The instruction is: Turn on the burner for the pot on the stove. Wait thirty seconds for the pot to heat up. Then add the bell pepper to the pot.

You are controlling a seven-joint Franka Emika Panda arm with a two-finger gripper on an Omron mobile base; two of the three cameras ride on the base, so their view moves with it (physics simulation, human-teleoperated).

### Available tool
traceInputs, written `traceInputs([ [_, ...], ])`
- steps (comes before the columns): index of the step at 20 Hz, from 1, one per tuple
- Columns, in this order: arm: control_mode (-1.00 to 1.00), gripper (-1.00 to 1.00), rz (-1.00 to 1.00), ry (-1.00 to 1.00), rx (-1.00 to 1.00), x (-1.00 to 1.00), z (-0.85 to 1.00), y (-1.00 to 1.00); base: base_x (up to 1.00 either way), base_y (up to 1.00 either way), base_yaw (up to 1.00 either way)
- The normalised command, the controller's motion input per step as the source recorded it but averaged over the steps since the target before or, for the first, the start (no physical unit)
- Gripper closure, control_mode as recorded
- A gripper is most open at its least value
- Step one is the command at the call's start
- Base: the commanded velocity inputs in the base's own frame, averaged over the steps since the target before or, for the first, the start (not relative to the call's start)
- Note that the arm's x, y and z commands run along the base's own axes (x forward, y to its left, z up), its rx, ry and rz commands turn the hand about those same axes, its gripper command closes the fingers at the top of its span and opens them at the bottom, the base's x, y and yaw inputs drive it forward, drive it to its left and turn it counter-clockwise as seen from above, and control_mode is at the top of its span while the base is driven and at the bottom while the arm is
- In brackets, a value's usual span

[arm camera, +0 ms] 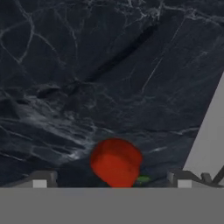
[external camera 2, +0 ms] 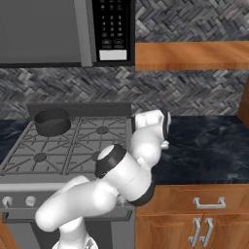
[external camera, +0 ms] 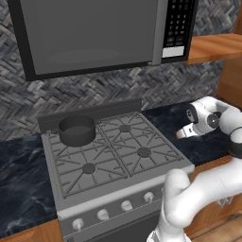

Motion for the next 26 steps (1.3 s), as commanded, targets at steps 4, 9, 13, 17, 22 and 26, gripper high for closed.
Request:
traceInputs([
  [4,-1.00,-1.00,-0.02,0.31,0.11,0.53,0.04,-0.39,0.00,0.00,0.00],
  [9,-1.00,-1.00,-0.01,0.32,0.10,0.52,0.01,-0.36,0.00,0.00,0.00],
  [13,-1.00,-1.00,-0.01,0.36,0.08,0.54,0.00,-0.29,0.00,0.00,0.00],
  [17,-1.00,-1.00,0.00,0.36,0.09,0.55,0.03,-0.33,0.00,0.00,0.00],
  [22,-1.00,-1.00,0.00,0.32,0.11,0.53,0.07,-0.38,0.00,0.00,0.00],
  [26,-1.00,-1.00,0.00,0.27,0.06,0.60,0.01,-0.23,0.00,0.00,0.00],
])
